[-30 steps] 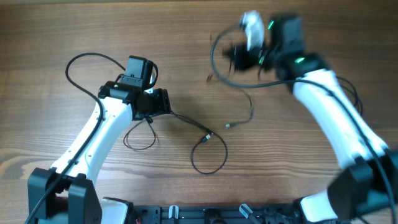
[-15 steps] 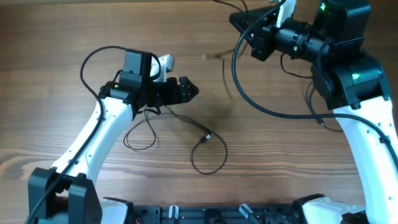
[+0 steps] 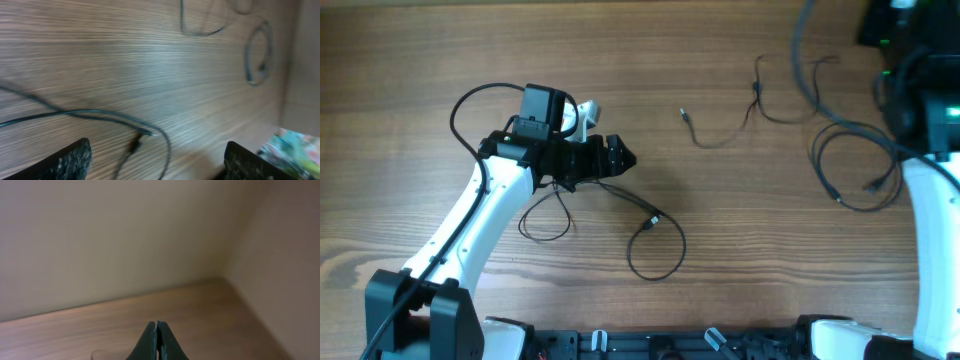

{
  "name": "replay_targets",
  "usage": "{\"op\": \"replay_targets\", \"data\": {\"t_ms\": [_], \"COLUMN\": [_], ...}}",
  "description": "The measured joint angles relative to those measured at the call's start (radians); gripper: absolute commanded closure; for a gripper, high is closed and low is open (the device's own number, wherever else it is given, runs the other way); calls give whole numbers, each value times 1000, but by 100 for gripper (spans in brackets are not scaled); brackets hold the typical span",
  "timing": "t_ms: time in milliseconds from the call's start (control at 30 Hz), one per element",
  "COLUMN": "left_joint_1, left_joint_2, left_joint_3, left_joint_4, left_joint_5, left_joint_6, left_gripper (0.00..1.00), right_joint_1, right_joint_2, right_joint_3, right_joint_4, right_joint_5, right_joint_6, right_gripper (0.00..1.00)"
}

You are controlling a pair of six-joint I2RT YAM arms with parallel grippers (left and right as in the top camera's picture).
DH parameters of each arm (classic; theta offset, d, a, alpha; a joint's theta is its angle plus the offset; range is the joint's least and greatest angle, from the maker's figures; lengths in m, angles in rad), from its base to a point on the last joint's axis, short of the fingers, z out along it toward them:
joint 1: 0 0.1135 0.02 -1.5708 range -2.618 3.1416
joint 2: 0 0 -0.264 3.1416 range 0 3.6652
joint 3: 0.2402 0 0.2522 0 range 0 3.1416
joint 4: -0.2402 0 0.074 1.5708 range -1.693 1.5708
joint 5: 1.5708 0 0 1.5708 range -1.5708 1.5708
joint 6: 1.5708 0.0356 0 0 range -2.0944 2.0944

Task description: Untangle cables

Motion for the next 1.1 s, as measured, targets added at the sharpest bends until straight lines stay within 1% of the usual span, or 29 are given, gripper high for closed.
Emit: {"op": "replay_targets", "data": {"t_ms": [67,100,133,167,200,233,267,367,433,500,533,633,733,800,900,933,1000,1100], "left_joint_1": [0,0,0,0,0,0,0,0,0,0,0,0,0,0,0,0,0,0], "left_joint_2": [0,0,0,0,0,0,0,0,0,0,0,0,0,0,0,0,0,0], "left_joint_3": [0,0,0,0,0,0,0,0,0,0,0,0,0,0,0,0,0,0], "left_joint_4": [-23,-30,-33,-33,-32,-33,-32,-33,-42,-46,-47,-47,-46,-50,-55,-55,-59,-70], "left_joint_5": [-55,-74,-86,-96,-100,-104,-106,-119,-129,-134,-134,-140,-141,-141,-141,-141,-141,-141], "left_joint_6": [0,0,0,0,0,0,0,0,0,0,0,0,0,0,0,0,0,0], "left_gripper": [14,14,14,14,14,14,14,15,15,15,15,16,17,17,17,17,17,17], "right_joint_1": [-119,-182,-218,-312,-349,-374,-378,-345,-307,-275,-261,-199,-140,-106,-62,-39,-7,34], "right_joint_2": [1,1,2,5,5,6,9,39,96,175,219,381,536,635,697,706,707,707], "right_joint_3": [0,0,0,0,0,0,0,-10,-21,-27,-30,-40,-40,-41,-44,-45,-45,-45], "right_joint_4": [-38,-77,-92,-116,-127,-143,-149,-229,-291,-340,-355,-367,-336,-276,-211,-187,-175,-173], "right_joint_5": [41,44,34,-20,-118,-257,-345,-591,-669,-705,-715,-730,-741,-744,-740,-721,-663,-553], "right_joint_6": [47,105,152,183,201,214,214,209,209,210,210,229,312,379,464,516,587,649], "right_gripper": [96,95,93,91,85,74,67,62,61,57,56,55,55,55,55,56,56,56]}}
